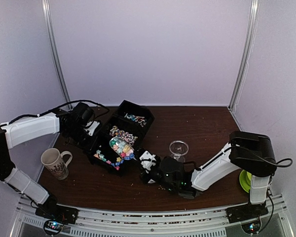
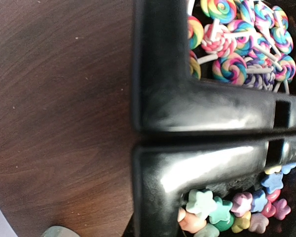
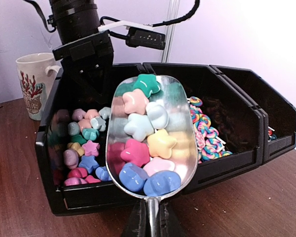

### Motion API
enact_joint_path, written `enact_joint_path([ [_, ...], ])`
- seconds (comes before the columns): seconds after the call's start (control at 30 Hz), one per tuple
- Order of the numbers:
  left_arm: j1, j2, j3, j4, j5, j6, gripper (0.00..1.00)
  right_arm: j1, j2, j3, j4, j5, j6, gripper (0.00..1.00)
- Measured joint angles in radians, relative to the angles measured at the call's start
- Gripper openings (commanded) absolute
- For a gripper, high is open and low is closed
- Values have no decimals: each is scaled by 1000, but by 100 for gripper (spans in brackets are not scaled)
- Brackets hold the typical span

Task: Pack the candies
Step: Place the fake candies in the packing box.

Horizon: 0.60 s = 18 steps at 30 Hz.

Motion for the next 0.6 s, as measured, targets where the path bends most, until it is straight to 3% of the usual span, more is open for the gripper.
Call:
enact_joint_path([
  [0.3, 1, -32, -18, -2, -16, 12, 0, -18, -256, -69, -117, 72, 3, 0],
  [0.6, 1, -43, -19, -4, -10, 15, 0, -59, -573, -171, -409, 152, 23, 0],
])
